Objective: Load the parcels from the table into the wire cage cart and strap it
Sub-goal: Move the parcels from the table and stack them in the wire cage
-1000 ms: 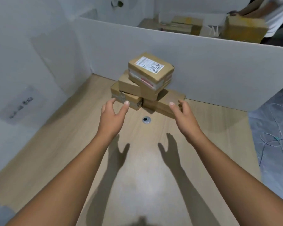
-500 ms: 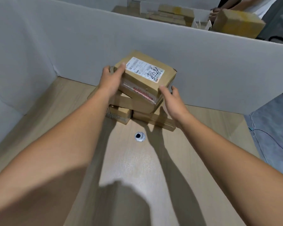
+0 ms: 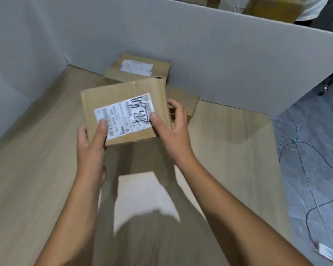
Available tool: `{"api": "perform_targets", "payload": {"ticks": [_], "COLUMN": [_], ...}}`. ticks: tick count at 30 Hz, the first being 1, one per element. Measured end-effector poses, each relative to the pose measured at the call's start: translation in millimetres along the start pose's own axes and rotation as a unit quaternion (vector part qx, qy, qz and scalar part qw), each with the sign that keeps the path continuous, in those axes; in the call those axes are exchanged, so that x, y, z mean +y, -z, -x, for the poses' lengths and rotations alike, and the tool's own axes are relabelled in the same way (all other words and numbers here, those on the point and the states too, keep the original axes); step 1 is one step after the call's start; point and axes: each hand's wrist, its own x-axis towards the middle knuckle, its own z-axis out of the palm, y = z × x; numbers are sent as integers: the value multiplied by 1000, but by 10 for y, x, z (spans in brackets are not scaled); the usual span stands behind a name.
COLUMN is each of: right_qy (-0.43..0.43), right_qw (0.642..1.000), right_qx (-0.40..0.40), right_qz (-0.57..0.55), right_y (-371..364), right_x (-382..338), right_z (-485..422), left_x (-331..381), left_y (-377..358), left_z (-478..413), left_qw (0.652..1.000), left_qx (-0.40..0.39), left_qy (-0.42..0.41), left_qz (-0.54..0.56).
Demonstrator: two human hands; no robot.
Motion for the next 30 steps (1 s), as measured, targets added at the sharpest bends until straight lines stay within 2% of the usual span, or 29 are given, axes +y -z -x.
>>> {"api": "perform_targets", "payload": {"ticks": [4,7,12,15,19,23,30], "right_qy": [-19,-53,-90,-120,-112,-65,38], "right_qw": [994,978,943,903,855,799,676], "right_qx": [-106,-203,-316,-404,-501,-597,-732], "right_qz": [3,-19,-48,-81,-70,-29,77], "right_y": [182,234,-5,-296,-748,-1196,-1674], "right_x": [-64,-60,-141,-250,-415,-529,-502], "right_z": [754,1278,2083,2505,3197,3984,5661], "left_x": [66,60,110,169,176,77,-392], "left_y": [527,937,1648,1992,2436,2859,3532], "left_z": [1120,1788,2747,3330,4127,4990,6517], "left_qw": [1000,997,985,964,930,895,795], "left_qx": [11,73,164,262,357,432,581], "left_qy": [5,19,23,6,-27,-52,-67], "left_qz": [-18,-10,38,45,81,98,159]}}
